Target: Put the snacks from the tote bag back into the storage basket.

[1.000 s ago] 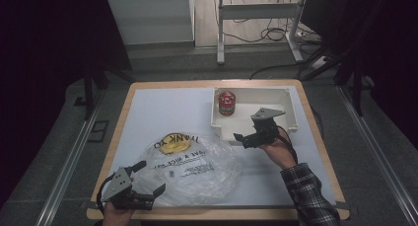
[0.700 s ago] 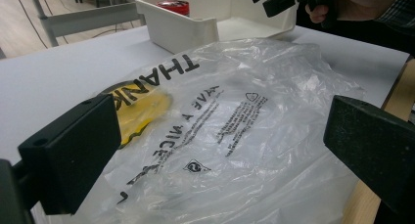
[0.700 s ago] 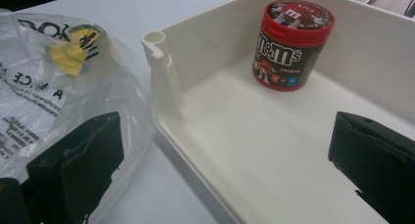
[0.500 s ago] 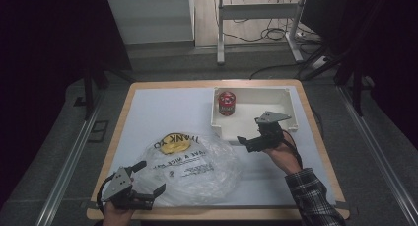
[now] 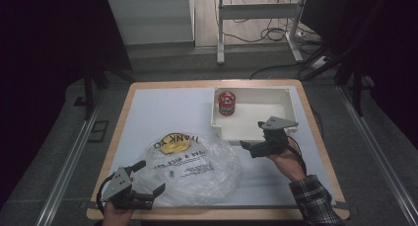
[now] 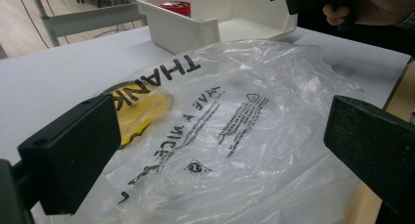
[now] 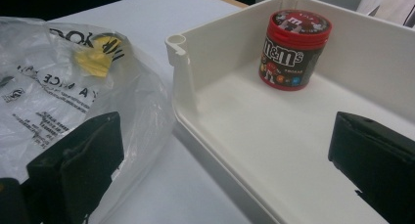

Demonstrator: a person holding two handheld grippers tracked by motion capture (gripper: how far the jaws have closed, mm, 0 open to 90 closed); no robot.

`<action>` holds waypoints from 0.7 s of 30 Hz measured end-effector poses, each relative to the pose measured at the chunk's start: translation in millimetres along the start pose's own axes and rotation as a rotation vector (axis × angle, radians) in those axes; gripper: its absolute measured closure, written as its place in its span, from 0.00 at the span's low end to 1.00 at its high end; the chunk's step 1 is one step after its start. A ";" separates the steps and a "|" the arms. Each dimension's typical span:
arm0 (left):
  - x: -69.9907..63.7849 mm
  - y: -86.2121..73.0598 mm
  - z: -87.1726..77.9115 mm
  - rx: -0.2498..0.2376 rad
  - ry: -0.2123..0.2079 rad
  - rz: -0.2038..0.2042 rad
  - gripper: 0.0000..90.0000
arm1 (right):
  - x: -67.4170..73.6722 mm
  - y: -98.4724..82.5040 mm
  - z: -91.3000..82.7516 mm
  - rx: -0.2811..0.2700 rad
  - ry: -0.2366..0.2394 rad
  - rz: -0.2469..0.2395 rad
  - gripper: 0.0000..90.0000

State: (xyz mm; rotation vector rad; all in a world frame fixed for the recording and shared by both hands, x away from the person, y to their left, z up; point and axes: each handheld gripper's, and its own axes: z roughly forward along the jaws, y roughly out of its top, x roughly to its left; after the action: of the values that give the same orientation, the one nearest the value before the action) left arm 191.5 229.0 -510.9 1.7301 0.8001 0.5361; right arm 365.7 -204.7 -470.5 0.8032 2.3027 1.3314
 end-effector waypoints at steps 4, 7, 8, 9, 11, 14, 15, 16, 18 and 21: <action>-0.3 0.0 0.3 0.000 0.000 0.001 0.00 | 1.3 -2.9 -6.4 -0.024 -0.001 0.001 0.00; -0.3 0.0 0.2 -0.001 0.000 0.001 0.00 | 2.3 -5.1 -11.0 -0.043 0.000 0.004 0.00; -0.3 0.0 0.2 -0.001 0.001 0.000 0.00 | 2.9 -5.7 -12.4 -0.052 0.000 0.005 0.00; -0.2 0.0 0.2 -0.001 0.001 0.000 0.00 | 3.9 -6.5 -14.3 -0.056 -0.003 0.007 0.00; -0.1 0.0 0.2 -0.001 0.002 -0.001 0.00 | 5.2 -7.7 -17.0 -0.074 0.000 0.009 0.00; -0.2 0.1 0.1 -0.003 0.002 -0.001 0.00 | 6.8 -9.5 -21.2 -0.098 0.001 0.006 0.00; -0.2 0.0 0.1 -0.003 0.002 -0.002 0.00 | 7.8 -10.6 -23.0 -0.112 0.001 0.008 0.00; -0.1 0.1 0.0 -0.003 0.002 -0.002 0.00 | 8.1 -11.6 -24.4 -0.119 -0.001 0.006 0.00; -0.2 0.1 -0.1 -0.005 0.002 -0.002 0.00 | 9.0 -14.5 -26.5 -0.140 0.006 0.013 0.00; 0.1 0.0 0.1 -0.004 0.003 -0.003 0.00 | 9.7 -19.4 -28.8 -0.154 0.006 0.010 0.00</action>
State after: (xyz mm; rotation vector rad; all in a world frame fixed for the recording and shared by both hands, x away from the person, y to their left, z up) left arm 191.6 229.0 -510.9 1.7246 0.8026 0.5380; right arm 336.4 -225.4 -473.5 0.7616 2.1716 1.4963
